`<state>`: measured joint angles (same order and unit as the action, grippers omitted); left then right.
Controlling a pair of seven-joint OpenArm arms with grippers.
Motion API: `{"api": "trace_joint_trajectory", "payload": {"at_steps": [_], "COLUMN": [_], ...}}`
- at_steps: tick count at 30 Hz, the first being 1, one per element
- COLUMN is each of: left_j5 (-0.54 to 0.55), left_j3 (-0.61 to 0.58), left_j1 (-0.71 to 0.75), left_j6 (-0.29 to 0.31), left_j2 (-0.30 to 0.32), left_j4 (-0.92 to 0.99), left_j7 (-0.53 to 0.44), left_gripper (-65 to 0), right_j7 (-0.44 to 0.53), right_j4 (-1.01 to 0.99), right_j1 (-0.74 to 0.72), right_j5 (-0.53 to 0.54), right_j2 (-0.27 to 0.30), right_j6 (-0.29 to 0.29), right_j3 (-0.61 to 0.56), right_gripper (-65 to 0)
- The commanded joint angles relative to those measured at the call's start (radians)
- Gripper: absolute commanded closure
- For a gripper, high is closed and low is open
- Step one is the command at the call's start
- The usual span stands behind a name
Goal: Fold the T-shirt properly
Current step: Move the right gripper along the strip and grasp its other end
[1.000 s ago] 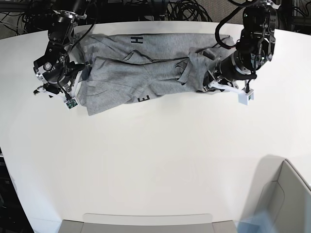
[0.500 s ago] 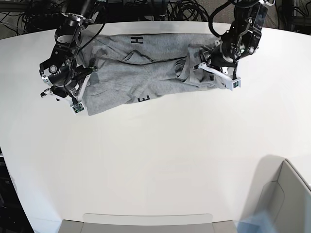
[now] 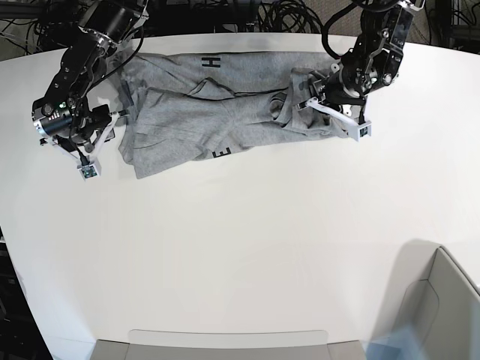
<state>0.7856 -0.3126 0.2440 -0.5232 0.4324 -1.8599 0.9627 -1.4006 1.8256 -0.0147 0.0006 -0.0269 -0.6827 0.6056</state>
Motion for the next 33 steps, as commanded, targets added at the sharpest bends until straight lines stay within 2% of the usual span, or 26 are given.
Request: {"api": "trace_joint_trajectory", "payload": {"at_steps": [1,6,8,11,14,17,23,29,33], "left_j5": [-0.002,-0.002,-0.002,-0.002,-0.002,-0.002,-0.002,-0.002,-0.004], "left_j3": [-0.003,-0.003,-0.004,-0.004,-0.004,-0.004,-0.004,-0.004,-0.047], "left_j1": [-0.001,-0.001,-0.001,-0.001,-0.001,-0.001,0.002,0.004,-0.001], "left_j6": [-0.005,-0.005,-0.005,-0.005,-0.005,-0.005,-0.005,-0.005,-0.005], "left_j2": [0.006,0.006,0.006,0.006,0.006,0.006,0.006,0.006,0.006], "left_j4": [-0.002,-0.002,-0.002,-0.002,-0.002,-0.002,-0.002,-0.002,-0.002], "left_j7": [0.014,0.017,0.019,0.019,0.019,0.02,0.02,0.02,0.02], "left_gripper": [-1.5,-1.5,-1.5,-1.5,-1.5,-1.5,-1.5,-1.5,-1.5], "right_j7": [0.004,0.004,0.004,0.004,0.004,0.004,0.004,0.004,0.004], "right_j4": [-0.004,-0.033,-0.027,-0.025,-0.025,-0.031,-0.071,-0.208,-0.333], "right_j1": [-0.018,-0.008,-0.003,0.008,0.06,0.094,0.143,0.166,0.143], "right_j5": [0.017,0.031,0.083,0.264,0.507,0.652,0.657,0.602,0.565], "right_j2": [0.014,0.015,0.014,0.02,0.026,0.043,0.037,0.064,0.074], "right_j6": [-0.015,-0.015,-0.015,-0.015,-0.015,-0.015,-0.015,-0.015,-0.015], "right_j3": [0.003,-0.005,-0.005,-0.006,-0.005,0.007,0.162,0.165,0.165], "right_gripper": [-25.5,-25.5,-25.5,-25.4,-25.4,-25.3,-25.3,-25.3,-25.3]}}
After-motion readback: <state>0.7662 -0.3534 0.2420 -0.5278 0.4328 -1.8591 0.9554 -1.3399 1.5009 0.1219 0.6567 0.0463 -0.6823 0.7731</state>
